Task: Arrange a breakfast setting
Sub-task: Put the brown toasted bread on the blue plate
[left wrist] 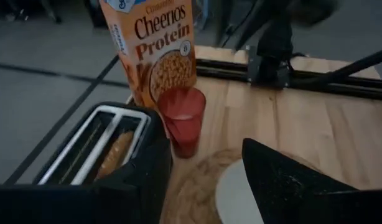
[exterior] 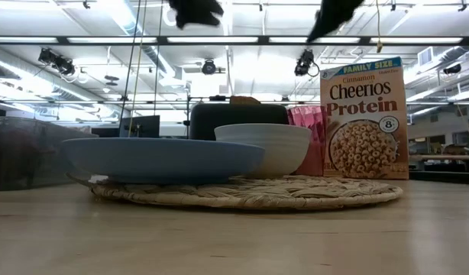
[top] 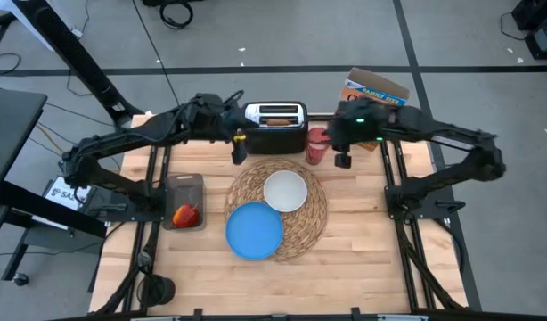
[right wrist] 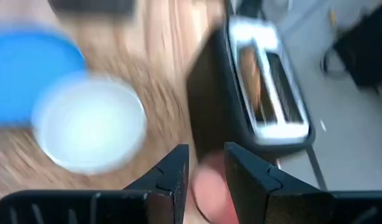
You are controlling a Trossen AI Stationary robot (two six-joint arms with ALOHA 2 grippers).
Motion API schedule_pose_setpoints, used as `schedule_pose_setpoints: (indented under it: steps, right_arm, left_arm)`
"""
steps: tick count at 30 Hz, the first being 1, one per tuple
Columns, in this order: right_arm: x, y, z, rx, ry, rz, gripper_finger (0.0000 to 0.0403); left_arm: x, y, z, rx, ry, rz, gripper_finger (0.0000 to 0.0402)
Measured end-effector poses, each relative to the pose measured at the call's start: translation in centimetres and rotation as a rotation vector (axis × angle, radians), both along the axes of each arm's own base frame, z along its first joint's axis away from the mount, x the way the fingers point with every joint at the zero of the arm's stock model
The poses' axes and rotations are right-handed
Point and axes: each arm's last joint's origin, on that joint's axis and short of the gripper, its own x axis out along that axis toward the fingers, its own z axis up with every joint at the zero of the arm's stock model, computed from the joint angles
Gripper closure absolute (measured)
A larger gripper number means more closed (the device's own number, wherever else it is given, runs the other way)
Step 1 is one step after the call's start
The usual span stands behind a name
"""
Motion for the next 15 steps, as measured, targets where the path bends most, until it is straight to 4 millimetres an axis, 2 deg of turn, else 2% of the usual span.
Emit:
schedule_pose_setpoints:
  steps: [2, 5, 7, 11, 15]
  right_arm:
    - [-1.1, 0.8, 1.4, 0.023, -0.111, 0.019, 0.0293]
    - [-2.4, 1.8, 3.1, 0.049, -0.244, 0.023, 0.0293]
    - [-2.8, 2.1, 3.7, 0.061, -0.298, 0.008, 0.0293]
    - [-2.7, 2.2, 3.9, 0.061, -0.335, -0.029, 0.0293]
    - [-1.8, 2.0, 3.5, 0.085, -0.335, -0.1, 0.0293]
  left_arm:
    - [0.6, 1.9, -1.5, -0.006, -0.044, 0.006, 0.0208]
    - [1.3, 5.0, -4.7, -0.052, -0.011, 0.079, 0.0214]
    - [2.0, 7.0, -6.4, -0.065, 0.008, 0.115, 0.0217]
    - [3.8, 10.0, -9.9, -0.095, 0.053, 0.08, 0.0221]
    - [4.2, 11.8, -10.7, -0.083, 0.044, 0.031, 0.0221]
